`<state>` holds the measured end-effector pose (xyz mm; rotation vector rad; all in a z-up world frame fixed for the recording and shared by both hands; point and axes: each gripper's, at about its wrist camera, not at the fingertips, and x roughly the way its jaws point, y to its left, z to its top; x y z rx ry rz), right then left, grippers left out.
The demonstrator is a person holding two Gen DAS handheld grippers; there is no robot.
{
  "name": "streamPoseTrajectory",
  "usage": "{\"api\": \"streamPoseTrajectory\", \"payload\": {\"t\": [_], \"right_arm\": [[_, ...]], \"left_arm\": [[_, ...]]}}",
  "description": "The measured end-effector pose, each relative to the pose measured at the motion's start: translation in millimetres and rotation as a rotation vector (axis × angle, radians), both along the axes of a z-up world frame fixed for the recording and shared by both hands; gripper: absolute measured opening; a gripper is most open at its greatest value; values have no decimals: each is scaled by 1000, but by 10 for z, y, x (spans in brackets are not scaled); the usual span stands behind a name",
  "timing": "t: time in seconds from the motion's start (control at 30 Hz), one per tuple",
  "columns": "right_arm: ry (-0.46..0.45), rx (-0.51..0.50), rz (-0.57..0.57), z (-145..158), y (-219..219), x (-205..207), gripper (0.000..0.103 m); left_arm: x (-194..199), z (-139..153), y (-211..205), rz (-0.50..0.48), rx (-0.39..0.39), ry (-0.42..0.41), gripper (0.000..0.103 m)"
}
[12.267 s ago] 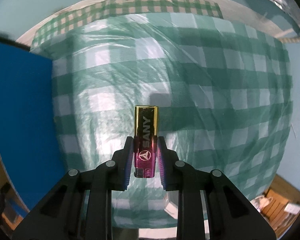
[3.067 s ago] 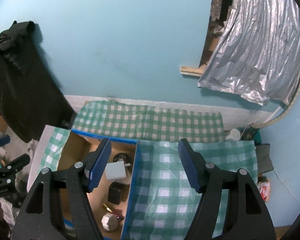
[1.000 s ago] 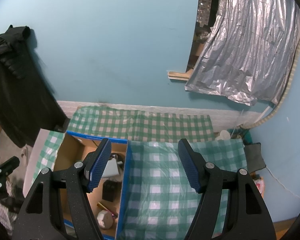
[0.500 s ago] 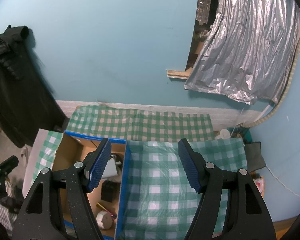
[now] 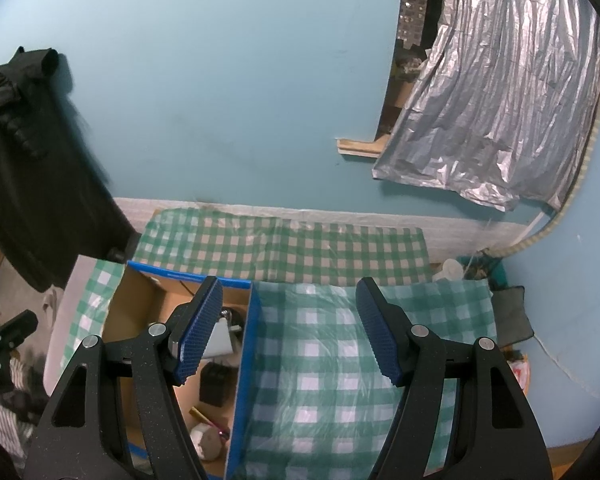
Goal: Organize rigid objects
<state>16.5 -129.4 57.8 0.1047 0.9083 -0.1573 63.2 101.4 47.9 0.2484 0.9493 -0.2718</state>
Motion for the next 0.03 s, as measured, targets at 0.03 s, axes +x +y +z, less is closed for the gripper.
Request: {"api": "streamPoseTrajectory", "payload": {"t": [0.03], "right_arm": [[0, 0, 0, 0, 0, 1, 69]], "left_arm": [[10, -6, -5, 1, 2, 3, 96]]}}
